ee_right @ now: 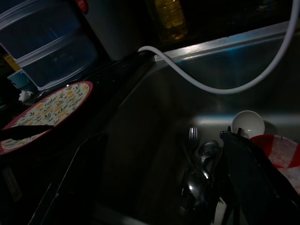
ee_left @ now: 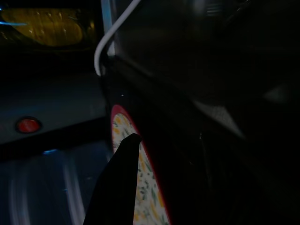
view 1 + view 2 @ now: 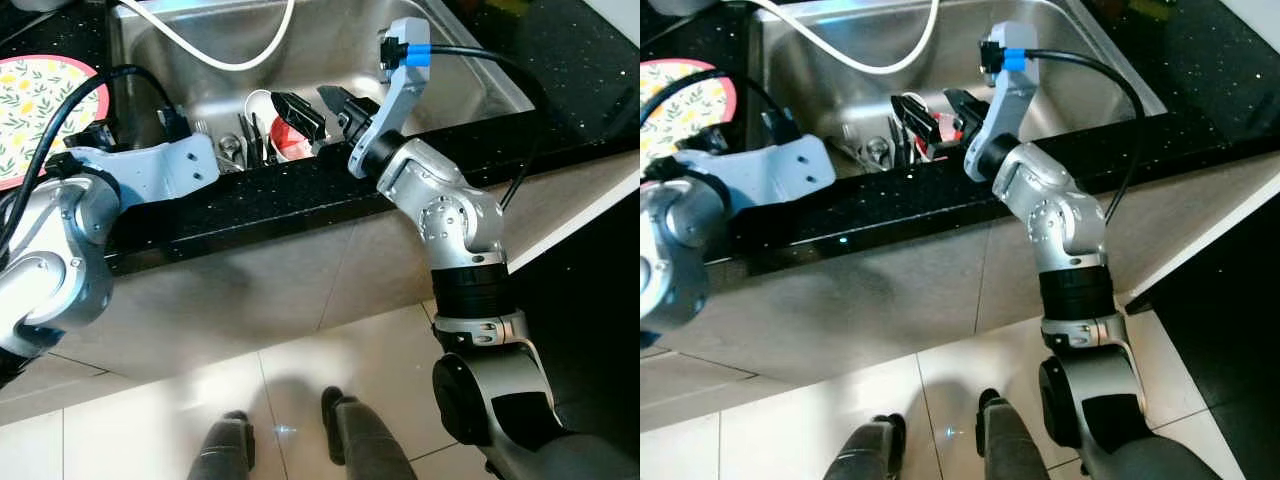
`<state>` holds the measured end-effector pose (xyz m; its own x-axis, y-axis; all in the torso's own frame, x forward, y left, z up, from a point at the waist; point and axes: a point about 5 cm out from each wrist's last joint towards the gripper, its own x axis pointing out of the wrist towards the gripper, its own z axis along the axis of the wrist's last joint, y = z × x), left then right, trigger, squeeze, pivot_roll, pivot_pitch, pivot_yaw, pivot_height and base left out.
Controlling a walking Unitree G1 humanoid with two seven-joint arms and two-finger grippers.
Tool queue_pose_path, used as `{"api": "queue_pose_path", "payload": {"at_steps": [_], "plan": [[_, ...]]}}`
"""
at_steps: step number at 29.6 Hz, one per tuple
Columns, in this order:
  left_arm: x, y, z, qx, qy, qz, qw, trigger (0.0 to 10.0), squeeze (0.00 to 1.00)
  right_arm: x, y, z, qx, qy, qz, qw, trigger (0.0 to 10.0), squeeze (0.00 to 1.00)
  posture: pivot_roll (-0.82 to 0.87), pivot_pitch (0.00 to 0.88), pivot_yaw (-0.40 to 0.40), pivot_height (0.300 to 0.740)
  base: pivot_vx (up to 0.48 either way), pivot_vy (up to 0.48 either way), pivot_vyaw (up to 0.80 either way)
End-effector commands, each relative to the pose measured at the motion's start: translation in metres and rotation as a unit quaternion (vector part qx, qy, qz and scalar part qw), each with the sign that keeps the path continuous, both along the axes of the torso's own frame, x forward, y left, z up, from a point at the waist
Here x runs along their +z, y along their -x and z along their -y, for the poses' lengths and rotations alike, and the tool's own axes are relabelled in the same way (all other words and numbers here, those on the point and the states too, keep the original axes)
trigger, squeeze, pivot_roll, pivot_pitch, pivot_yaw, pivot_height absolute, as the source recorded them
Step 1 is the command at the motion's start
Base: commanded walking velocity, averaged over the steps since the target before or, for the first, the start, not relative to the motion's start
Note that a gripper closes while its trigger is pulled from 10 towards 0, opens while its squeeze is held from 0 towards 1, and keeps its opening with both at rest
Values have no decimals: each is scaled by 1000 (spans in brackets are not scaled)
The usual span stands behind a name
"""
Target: Kitchen organization
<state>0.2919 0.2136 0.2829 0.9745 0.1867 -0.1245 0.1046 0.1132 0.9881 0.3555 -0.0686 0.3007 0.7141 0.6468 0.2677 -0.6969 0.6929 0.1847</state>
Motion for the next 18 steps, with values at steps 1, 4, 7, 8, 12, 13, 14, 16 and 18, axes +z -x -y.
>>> {"api": "queue_pose_path", "payload": {"at_steps": [1,4,7,8,12,13,14,16,18], "plan": [[6,4,-31,73,-44,11,996,10000,0,1,1,-2,4,4,7,1000,10000,0,218,224,-13,740,0,0,0],[5,1,-21,46,-15,24,999,10000,0,0,0,-2,4,4,6,1000,10000,0,220,225,-20,740,0,0,0],[7,-4,-11,22,35,50,998,10000,0,0,0,-3,5,4,6,1000,10000,0,220,226,-23,740,0,0,0],[18,-9,2,-3,132,95,987,10000,0,1,0,-4,8,4,7,1000,10000,0,219,226,-28,740,0,0,0],[33,-13,4,-8,256,147,955,10000,0,2,-1,-5,10,3,8,1000,10000,0,212,223,-30,740,0,0,0],[33,-13,4,-8,256,147,955,10000,0,2,-1,-5,10,3,8,1000,10000,0,212,223,-30,740,0,0,0],[42,-13,1,-6,294,175,939,10000,0,3,0,-5,10,3,9,1000,10000,0,210,220,-30,740,0,0,0],[56,-12,-11,8,372,217,902,10000,0,3,-1,-4,8,3,10,1000,10000,0,206,217,-31,740,0,0,0],[60,-10,-22,21,406,236,883,10000,0,3,-1,-3,5,4,11,1000,10000,0,203,213,-31,740,0,0,0]]}}
